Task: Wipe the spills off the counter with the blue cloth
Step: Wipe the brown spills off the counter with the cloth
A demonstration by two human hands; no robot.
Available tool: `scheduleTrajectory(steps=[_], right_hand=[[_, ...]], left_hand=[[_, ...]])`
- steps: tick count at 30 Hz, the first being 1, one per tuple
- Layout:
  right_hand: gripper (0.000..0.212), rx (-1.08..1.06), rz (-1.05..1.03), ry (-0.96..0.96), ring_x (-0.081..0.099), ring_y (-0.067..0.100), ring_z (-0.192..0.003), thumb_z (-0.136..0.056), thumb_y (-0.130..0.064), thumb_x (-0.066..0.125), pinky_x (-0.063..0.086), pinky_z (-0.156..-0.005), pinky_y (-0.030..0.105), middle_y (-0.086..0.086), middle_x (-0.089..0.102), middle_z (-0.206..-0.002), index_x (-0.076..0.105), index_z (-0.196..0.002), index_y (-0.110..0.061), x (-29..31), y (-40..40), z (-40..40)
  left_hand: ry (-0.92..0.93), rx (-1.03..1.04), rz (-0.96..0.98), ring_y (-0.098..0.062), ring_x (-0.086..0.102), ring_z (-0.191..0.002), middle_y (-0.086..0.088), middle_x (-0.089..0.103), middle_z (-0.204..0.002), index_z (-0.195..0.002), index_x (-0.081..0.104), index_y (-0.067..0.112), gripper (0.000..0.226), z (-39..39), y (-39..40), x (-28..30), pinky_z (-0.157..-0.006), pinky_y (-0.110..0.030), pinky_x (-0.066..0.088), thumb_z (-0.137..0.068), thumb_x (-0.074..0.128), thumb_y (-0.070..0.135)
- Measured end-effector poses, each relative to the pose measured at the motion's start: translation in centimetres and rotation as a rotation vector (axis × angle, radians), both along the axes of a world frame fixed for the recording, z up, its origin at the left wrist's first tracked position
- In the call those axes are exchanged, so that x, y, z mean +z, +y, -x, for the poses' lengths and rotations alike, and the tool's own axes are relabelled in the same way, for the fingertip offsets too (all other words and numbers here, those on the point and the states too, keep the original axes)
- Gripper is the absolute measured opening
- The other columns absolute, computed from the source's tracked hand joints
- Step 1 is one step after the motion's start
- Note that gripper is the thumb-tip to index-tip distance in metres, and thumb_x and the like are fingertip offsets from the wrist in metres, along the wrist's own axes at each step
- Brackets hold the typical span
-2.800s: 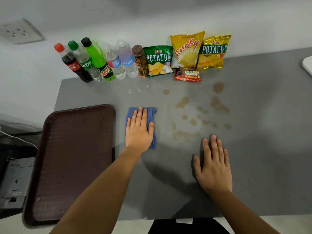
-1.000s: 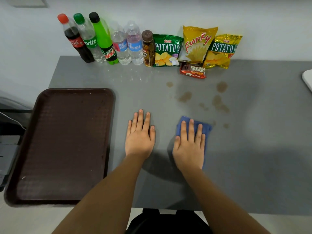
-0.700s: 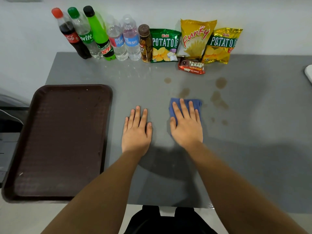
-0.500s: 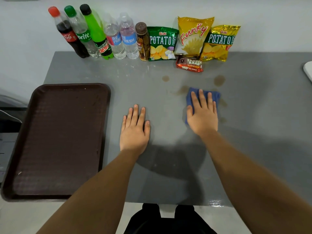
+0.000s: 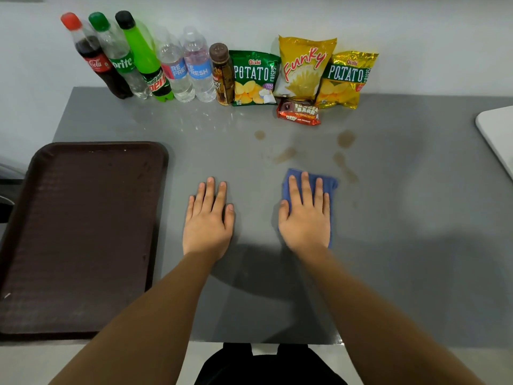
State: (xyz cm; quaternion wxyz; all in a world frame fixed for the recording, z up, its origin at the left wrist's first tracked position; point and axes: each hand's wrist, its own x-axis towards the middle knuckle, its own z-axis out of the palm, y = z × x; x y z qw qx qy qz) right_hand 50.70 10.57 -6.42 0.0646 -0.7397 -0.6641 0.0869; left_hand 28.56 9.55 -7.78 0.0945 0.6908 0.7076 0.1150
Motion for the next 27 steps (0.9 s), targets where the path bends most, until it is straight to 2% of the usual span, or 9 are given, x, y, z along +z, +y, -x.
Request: scheduleTrajectory(steps=[3,9,13,17,21,24,27], right_hand=[[0.064,0.07,0.038,0.002,0.009,0.032,-0.158,-0.102,-0.044,0.028,0.008,-0.128,0.048,0.001,0.014,-0.172,0.02,-0.163,-0.027,0.1,3.5,-1.8],[0.063,-0.059,0.061,0.053,0.002,0.03,-0.159,-0.104,-0.048,0.032,0.002,-0.128,0.048,-0.001,0.011,-0.173,0.019,-0.163,-0.031,0.4,8.1,-7.4],[0.063,-0.16,0.086,0.059,-0.002,0.029,-0.159,-0.105,-0.049,0.027,0.0,-0.128,0.049,-0.002,0.004,-0.173,0.014,-0.164,-0.031,0.6,6.8,-9.5],[0.065,-0.28,0.064,0.064,0.0,0.032,-0.159,-0.105,-0.046,0.031,0.001,-0.128,0.051,0.001,0.005,-0.173,0.013,-0.164,-0.028,0.4,2.8,-7.4],[0.065,-0.195,0.051,0.01,0.006,0.035,-0.158,-0.104,-0.045,0.032,0.005,-0.127,0.052,0.004,0.01,-0.173,0.017,-0.164,-0.024,0.1,2.1,-4.4],[0.064,-0.065,0.074,-0.008,0.004,0.033,-0.159,-0.104,-0.045,0.027,0.005,-0.128,0.05,0.002,0.009,-0.173,0.015,-0.164,-0.026,0.2,5.8,-4.9],[0.063,-0.1,0.075,0.035,0.001,0.032,-0.159,-0.104,-0.046,0.026,0.003,-0.128,0.049,0.0,0.007,-0.173,0.014,-0.164,-0.028,0.4,9.8,-6.2]], left_hand=[[0.011,0.003,-0.002,-0.017,0.006,-0.159,0.002,0.014,-0.172,-0.164,0.02,0.03,0.059,0.1,-0.1,-0.2,-0.127,-0.033,-0.005,-0.107,0.025,0.046],[0.013,-0.006,-0.01,-0.017,0.005,-0.16,0.002,0.013,-0.172,-0.164,0.019,0.03,0.058,0.2,0.0,-0.3,-0.128,-0.035,-0.003,-0.108,0.026,0.046],[0.01,-0.005,0.001,-0.017,0.003,-0.16,0.002,0.011,-0.173,-0.164,0.018,0.03,0.058,0.1,0.1,-0.2,-0.129,-0.037,-0.001,-0.108,0.024,0.046],[0.022,-0.006,0.009,-0.017,0.003,-0.16,0.001,0.011,-0.173,-0.164,0.016,0.03,0.059,0.1,0.1,-0.2,-0.128,-0.036,-0.003,-0.108,0.022,0.047],[0.026,-0.003,0.002,-0.019,0.007,-0.16,0.0,0.014,-0.172,-0.164,0.02,0.028,0.059,0.0,0.0,-0.2,-0.129,-0.04,0.003,-0.108,0.025,0.045],[0.024,0.001,-0.006,-0.021,0.01,-0.159,-0.002,0.017,-0.172,-0.163,0.023,0.027,0.058,0.0,0.0,-0.1,-0.129,-0.043,0.007,-0.107,0.028,0.043],[0.024,-0.002,-0.008,-0.021,0.009,-0.159,-0.002,0.016,-0.172,-0.163,0.024,0.027,0.058,0.0,0.0,0.1,-0.129,-0.043,0.008,-0.108,0.028,0.043]])
